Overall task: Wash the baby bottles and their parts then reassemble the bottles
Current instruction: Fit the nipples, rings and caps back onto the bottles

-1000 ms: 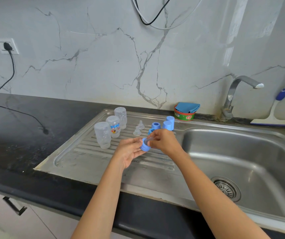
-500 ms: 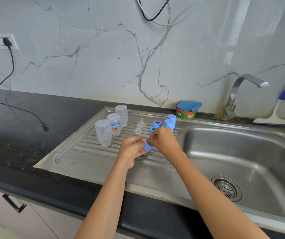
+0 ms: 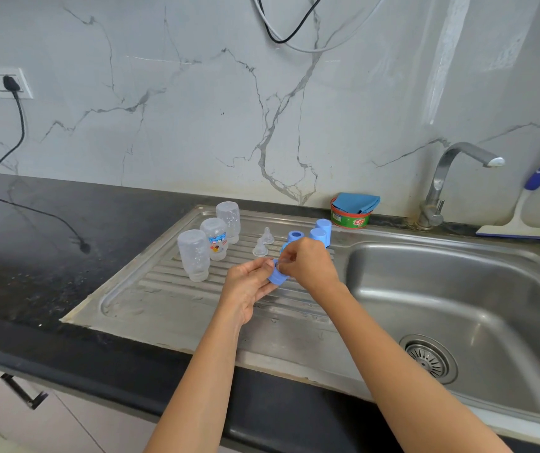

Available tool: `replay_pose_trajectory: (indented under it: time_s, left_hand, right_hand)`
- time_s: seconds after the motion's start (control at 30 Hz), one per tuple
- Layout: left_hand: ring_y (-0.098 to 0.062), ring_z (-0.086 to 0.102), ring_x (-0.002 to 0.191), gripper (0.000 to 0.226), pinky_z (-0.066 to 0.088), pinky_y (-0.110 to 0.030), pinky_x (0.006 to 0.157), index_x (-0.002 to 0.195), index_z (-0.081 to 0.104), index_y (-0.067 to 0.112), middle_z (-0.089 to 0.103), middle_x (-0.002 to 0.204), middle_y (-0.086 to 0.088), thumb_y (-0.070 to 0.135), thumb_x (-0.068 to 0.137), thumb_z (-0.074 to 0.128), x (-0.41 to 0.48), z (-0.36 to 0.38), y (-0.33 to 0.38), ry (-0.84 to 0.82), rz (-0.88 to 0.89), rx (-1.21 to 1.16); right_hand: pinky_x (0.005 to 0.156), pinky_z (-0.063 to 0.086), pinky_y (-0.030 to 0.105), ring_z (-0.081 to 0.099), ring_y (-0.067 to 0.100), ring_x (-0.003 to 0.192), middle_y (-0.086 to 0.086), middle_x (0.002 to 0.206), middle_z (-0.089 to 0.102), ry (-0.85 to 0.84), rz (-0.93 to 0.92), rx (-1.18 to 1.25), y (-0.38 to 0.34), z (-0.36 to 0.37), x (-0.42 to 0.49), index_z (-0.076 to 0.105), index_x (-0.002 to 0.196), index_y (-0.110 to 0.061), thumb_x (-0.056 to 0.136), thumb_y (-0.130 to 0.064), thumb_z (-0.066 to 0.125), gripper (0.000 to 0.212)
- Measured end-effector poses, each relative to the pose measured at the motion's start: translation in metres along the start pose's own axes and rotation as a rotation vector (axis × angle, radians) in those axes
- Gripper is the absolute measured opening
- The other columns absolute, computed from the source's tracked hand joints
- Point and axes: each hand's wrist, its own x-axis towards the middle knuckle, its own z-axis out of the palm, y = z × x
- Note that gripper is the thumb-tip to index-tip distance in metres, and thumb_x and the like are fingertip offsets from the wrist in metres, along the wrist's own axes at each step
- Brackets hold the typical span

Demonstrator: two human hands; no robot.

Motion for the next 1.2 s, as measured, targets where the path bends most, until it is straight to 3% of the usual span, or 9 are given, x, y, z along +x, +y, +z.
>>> replay_pose_trajectory:
  time_s: [0.13, 0.27, 0.47, 0.7, 0.87, 1.03, 1.2]
  left_hand:
    - [-0.020, 0.071, 0.095, 0.016, 0.059, -0.026, 0.075, 0.107, 0.066, 0.006, 0.073, 0.105, -0.010, 0.011, 0.092, 0.062, 0.000, 0.000, 0.000, -0.032, -0.033, -0.028]
    - [-0.020, 0.070, 0.097, 0.022, 0.058, -0.027, 0.079, 0.113, 0.064, 0.006, 0.072, 0.108, -0.011, 0.012, 0.092, 0.062, -0.001, 0.002, 0.001, -0.066, -0.048, -0.031]
    - [-0.028, 0.071, 0.092, 0.025, 0.059, -0.036, 0.079, 0.114, 0.059, 0.000, 0.071, 0.106, -0.017, 0.017, 0.097, 0.055, -0.002, 0.006, 0.004, -0.169, -0.144, -0.094]
    - [-0.022, 0.071, 0.092, 0.032, 0.059, -0.029, 0.077, 0.119, 0.057, -0.010, 0.067, 0.114, -0.022, 0.014, 0.101, 0.046, -0.004, 0.010, 0.005, -0.159, -0.123, -0.173]
    - [-0.024, 0.071, 0.095, 0.031, 0.059, -0.030, 0.075, 0.117, 0.057, -0.010, 0.069, 0.110, -0.022, 0.014, 0.102, 0.045, -0.005, 0.009, 0.007, -0.163, -0.145, -0.213]
    - [-0.026, 0.071, 0.093, 0.031, 0.059, -0.032, 0.079, 0.115, 0.057, -0.012, 0.070, 0.105, -0.021, 0.014, 0.101, 0.045, -0.005, 0.009, 0.008, -0.172, -0.140, -0.273]
    - [-0.025, 0.072, 0.089, 0.028, 0.060, -0.031, 0.075, 0.108, 0.060, -0.010, 0.072, 0.100, -0.021, 0.013, 0.101, 0.046, -0.006, 0.009, 0.007, -0.150, -0.134, -0.249]
  right_hand:
    - [0.057, 0.041, 0.018, 0.051, 0.013, 0.062, 0.001, 0.066, 0.058, 0.022, 0.021, 0.146, 0.006, 0.000, -0.005, 0.070, 0.088, -0.003, 0.082, -0.006, 0.064, 0.008]
    - [0.072, 0.054, 0.031, 0.065, 0.023, 0.077, 0.013, 0.081, 0.070, 0.040, -0.039, 0.190, 0.010, -0.001, -0.008, 0.070, 0.089, -0.002, 0.082, -0.005, 0.067, 0.009]
    - [0.071, 0.056, 0.039, 0.065, 0.027, 0.074, 0.012, 0.077, 0.066, 0.079, -0.043, 0.278, 0.011, 0.000, -0.016, 0.066, 0.084, 0.002, 0.083, -0.001, 0.062, 0.006]
    - [0.073, 0.056, 0.033, 0.065, 0.023, 0.076, 0.007, 0.079, 0.067, 0.161, 0.036, 0.424, 0.008, 0.001, -0.022, 0.067, 0.083, 0.002, 0.085, 0.000, 0.061, 0.007]
    - [0.061, 0.048, 0.014, 0.061, 0.010, 0.068, -0.002, 0.069, 0.064, 0.196, 0.102, 0.472, 0.007, 0.000, -0.023, 0.069, 0.082, -0.003, 0.086, -0.003, 0.060, 0.010]
    - [0.068, 0.056, 0.030, 0.067, 0.019, 0.070, 0.000, 0.066, 0.066, 0.205, 0.121, 0.494, 0.003, -0.005, -0.021, 0.067, 0.071, -0.013, 0.087, -0.005, 0.060, 0.018]
    - [0.063, 0.053, 0.024, 0.062, 0.014, 0.064, -0.002, 0.064, 0.063, 0.190, 0.130, 0.506, 0.003, -0.001, -0.020, 0.067, 0.074, -0.013, 0.088, -0.007, 0.061, 0.016]
